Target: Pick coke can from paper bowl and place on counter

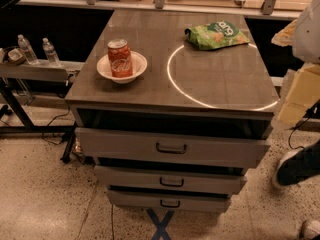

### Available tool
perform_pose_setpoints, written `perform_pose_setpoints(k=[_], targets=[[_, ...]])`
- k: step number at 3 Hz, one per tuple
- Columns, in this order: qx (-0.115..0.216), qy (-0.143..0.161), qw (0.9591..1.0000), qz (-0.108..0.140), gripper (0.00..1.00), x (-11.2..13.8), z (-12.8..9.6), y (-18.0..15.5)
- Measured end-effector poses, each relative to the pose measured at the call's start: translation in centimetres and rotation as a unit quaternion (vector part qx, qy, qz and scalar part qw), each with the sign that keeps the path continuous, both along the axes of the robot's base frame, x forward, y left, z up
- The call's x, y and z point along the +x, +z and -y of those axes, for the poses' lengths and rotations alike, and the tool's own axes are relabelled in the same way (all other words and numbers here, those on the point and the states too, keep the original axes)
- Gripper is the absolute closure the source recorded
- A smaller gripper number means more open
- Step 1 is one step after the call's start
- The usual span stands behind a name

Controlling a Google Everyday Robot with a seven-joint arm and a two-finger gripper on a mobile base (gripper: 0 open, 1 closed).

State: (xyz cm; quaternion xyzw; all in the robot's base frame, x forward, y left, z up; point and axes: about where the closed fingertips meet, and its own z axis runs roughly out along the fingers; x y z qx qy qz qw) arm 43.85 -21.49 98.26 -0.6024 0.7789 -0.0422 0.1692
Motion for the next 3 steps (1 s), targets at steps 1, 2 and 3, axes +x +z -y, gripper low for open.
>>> perform_pose_setpoints(k=[1,2,3], targets=[[0.002,0.001,1.0,0.002,0.0,0.2,-0.2,0.1],[0.021,0.03,0.9993,0.009,0.0,3.6,-4.1,-1.0],[0.058,0.082,0.9947,0.023,0.0,8.9,-10.4,-1.8]])
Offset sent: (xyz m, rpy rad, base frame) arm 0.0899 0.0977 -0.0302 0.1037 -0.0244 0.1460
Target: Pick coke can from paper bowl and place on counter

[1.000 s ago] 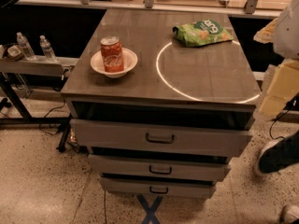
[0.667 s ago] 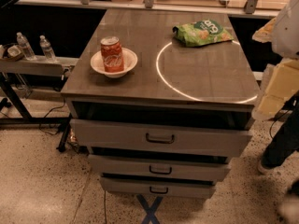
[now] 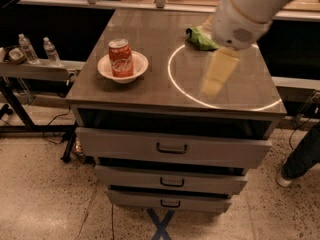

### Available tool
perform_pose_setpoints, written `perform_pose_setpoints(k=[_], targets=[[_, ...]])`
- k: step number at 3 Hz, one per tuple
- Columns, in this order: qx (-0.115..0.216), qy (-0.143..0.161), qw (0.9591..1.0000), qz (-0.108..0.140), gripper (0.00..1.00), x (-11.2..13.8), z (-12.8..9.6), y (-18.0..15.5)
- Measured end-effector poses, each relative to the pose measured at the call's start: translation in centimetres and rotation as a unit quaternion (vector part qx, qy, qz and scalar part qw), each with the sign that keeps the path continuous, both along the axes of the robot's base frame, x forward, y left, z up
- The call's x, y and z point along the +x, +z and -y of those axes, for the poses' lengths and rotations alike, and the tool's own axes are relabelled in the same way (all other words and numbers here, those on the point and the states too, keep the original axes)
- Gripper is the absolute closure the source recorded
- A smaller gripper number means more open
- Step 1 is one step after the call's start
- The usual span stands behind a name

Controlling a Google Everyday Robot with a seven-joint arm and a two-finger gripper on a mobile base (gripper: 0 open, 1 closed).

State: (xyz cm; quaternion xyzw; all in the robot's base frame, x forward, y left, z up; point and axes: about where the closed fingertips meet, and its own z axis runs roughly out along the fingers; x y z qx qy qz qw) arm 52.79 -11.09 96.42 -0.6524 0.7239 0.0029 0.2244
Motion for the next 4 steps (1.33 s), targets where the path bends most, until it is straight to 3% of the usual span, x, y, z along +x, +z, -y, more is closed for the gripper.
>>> perform_pose_setpoints(k=[1,2,3,4], targets=[[0.049,0.056,0.9972,0.01,0.0,5.2,-7.4,-0.9],[0.101,0.09,0.9908,0.005,0.0,9.9,-14.3,-2.2],[0.14,0.099,0.9851,-0.012,0.0,13.3,-19.1,-4.0],[0.172,0.082,0.9809,-0.037,0.02,16.7,-21.8,-6.3]])
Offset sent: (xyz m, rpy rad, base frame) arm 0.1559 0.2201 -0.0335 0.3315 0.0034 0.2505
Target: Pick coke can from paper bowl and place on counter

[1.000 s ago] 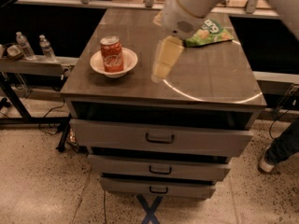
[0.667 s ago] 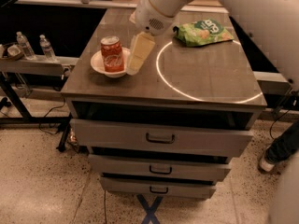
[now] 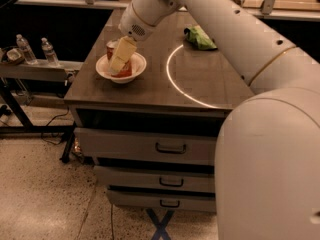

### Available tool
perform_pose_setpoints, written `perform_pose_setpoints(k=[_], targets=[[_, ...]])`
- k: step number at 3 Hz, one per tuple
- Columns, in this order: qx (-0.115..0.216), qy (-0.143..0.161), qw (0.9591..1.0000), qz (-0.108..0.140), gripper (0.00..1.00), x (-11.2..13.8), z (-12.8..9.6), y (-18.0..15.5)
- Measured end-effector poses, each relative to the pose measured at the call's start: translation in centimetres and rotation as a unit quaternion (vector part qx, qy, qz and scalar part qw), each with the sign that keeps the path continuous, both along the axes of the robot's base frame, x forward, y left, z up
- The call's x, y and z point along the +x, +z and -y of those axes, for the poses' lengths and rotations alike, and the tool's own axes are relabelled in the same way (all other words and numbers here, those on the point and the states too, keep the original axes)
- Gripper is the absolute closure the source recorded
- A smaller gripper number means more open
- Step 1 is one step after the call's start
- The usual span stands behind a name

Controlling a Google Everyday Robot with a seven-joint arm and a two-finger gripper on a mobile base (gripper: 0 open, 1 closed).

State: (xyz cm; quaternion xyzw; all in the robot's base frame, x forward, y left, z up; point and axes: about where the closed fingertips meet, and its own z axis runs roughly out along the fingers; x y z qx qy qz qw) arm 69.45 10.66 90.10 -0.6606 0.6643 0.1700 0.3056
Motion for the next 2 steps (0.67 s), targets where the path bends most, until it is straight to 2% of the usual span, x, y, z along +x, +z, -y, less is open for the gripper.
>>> perform_pose_setpoints(k=[1,2], targets=[[0.008,-0.015,0.9998,-0.011,0.23,1.56,-0.06,-1.19],[0.009,-0.029,0.9993,-0.022,0.47,2.16,0.89,-1.24]])
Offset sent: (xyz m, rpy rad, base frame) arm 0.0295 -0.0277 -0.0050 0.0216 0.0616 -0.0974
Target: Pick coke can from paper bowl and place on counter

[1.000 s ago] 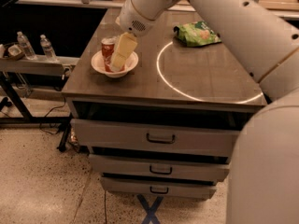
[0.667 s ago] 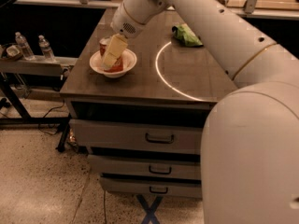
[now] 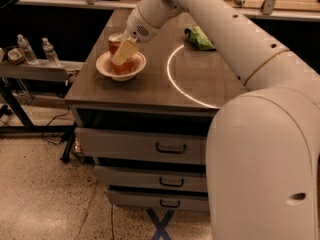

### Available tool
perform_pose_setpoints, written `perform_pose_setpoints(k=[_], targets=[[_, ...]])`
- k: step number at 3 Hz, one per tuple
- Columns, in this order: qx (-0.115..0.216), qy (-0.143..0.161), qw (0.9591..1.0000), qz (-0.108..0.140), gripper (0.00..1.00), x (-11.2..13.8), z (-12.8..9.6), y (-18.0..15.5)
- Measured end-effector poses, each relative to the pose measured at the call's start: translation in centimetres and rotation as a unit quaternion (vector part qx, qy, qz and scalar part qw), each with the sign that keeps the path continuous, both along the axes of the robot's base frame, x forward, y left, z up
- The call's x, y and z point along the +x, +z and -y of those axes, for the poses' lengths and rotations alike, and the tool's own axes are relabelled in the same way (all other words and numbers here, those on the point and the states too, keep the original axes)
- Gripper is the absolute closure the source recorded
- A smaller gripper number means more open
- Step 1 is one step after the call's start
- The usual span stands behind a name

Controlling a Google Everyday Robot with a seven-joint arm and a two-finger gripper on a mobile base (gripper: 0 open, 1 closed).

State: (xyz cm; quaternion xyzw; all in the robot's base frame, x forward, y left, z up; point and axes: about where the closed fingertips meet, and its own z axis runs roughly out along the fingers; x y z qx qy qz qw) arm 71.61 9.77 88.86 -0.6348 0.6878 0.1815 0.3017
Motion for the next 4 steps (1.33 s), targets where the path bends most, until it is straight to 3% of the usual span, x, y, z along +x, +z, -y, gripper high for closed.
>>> perform_pose_setpoints(k=[1,2,3,4], targets=[[-0.011,-0.005,0.9996,-0.024,0.7,-0.8,0.5,1.1],[0.012,-0.003,0.9988,-0.047,0.99,-2.8,1.7,4.9],[0.056,-0.007,0.9981,-0.025,1.0,-3.2,3.2,10.1],[0.056,-0.007,0.9981,-0.024,1.0,-3.2,3.2,10.1]])
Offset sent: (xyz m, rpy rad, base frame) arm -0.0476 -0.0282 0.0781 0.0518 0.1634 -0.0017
